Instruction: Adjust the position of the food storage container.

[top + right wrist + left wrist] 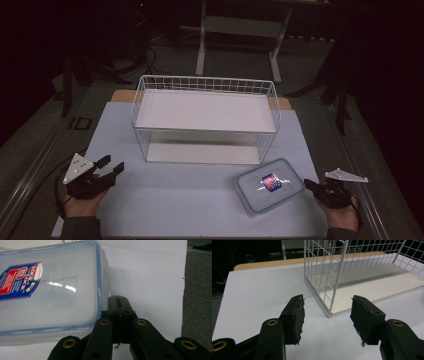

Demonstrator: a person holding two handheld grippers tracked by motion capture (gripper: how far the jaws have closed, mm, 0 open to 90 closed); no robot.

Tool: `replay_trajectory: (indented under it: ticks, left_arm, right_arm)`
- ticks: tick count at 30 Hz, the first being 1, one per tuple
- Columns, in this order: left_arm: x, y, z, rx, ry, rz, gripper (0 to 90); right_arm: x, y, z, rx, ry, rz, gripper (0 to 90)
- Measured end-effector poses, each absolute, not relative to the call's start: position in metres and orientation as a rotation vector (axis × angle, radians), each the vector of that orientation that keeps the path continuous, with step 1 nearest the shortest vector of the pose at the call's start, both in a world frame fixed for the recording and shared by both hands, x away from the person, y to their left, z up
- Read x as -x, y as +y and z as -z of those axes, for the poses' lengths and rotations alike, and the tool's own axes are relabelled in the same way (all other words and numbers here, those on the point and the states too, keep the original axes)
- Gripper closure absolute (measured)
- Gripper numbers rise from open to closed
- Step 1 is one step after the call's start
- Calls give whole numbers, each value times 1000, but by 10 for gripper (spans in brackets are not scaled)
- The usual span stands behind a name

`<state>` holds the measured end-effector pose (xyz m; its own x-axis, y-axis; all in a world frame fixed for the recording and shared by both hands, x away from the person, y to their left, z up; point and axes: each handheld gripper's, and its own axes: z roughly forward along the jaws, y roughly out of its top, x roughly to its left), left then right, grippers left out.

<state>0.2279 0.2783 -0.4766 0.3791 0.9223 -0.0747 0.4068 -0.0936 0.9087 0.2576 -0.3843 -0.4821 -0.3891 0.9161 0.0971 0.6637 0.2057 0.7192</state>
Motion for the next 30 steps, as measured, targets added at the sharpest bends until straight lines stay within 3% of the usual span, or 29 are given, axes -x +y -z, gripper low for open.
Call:
replay_trajectory:
  ticks: [13,30]
  left_arm:
    - [-229,278,476,-1682,1183,-676,435]
    - [-229,277,477,-1686,1180,-674,435]
  right_arm:
    - [-250,-365,480,-1369,2265,-993,899]
    - [-244,-310,475,-1151,2449,-1066,899]
